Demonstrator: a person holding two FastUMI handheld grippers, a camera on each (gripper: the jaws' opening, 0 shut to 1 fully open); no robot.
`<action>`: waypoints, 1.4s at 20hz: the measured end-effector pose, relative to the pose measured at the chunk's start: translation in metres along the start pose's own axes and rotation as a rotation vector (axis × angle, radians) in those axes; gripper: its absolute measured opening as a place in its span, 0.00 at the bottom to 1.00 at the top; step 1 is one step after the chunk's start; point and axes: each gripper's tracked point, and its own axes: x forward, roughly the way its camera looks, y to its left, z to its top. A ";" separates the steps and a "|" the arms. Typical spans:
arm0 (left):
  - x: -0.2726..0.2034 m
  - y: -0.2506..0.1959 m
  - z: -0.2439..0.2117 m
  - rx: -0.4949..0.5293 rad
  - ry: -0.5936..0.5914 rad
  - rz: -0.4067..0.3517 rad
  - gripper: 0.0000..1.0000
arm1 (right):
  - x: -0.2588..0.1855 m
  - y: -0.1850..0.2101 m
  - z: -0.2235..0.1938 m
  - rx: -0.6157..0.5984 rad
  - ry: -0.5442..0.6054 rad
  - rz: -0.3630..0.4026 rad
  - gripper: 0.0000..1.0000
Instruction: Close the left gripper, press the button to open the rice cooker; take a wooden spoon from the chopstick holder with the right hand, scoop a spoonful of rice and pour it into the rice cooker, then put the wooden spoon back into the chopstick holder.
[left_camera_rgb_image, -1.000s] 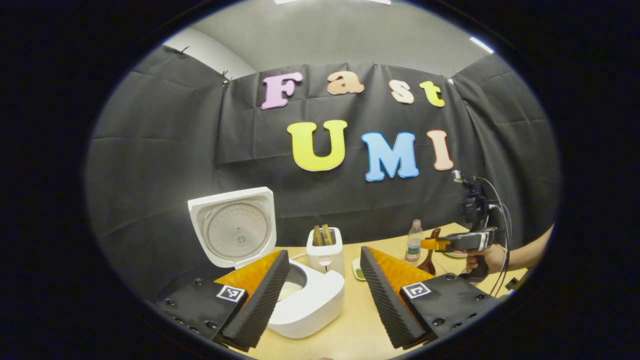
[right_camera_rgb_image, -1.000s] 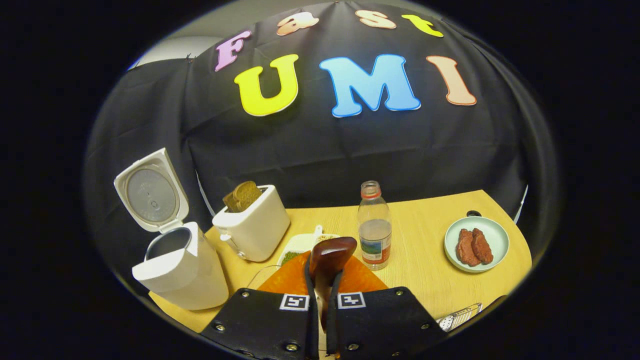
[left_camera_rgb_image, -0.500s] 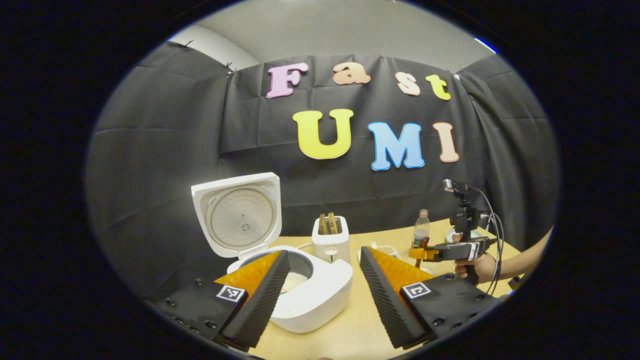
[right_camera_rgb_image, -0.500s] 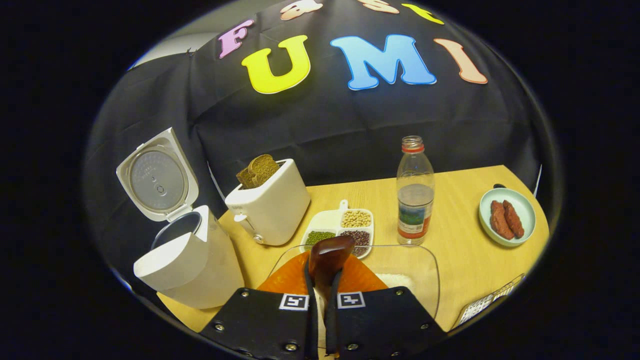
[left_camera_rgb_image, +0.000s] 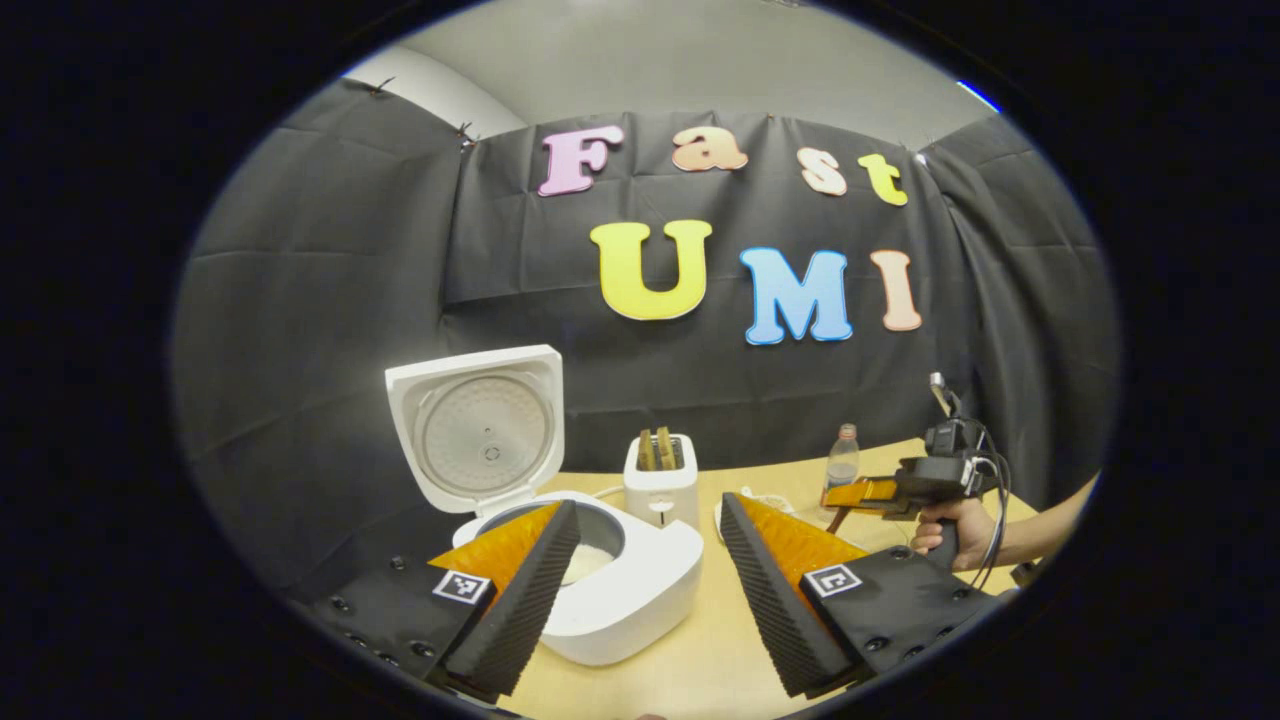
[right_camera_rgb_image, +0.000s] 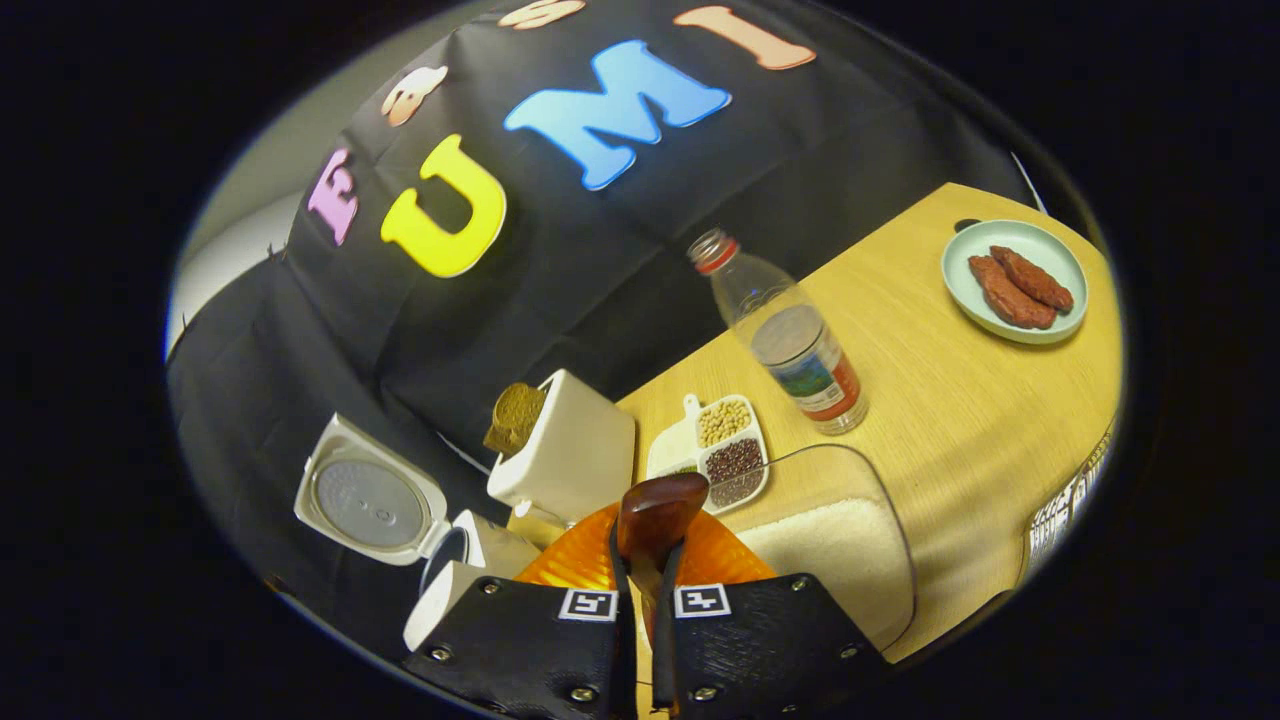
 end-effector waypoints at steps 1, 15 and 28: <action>0.000 -0.004 0.006 -0.011 -0.022 -0.011 0.98 | -0.007 -0.002 0.012 0.025 -0.019 0.002 0.06; 0.000 -0.021 0.022 -0.017 -0.079 -0.071 0.98 | -0.094 0.052 0.108 0.399 -0.184 0.216 0.06; -0.016 0.007 0.018 -0.012 -0.107 -0.099 0.98 | -0.097 0.131 0.082 0.372 -0.133 0.287 0.06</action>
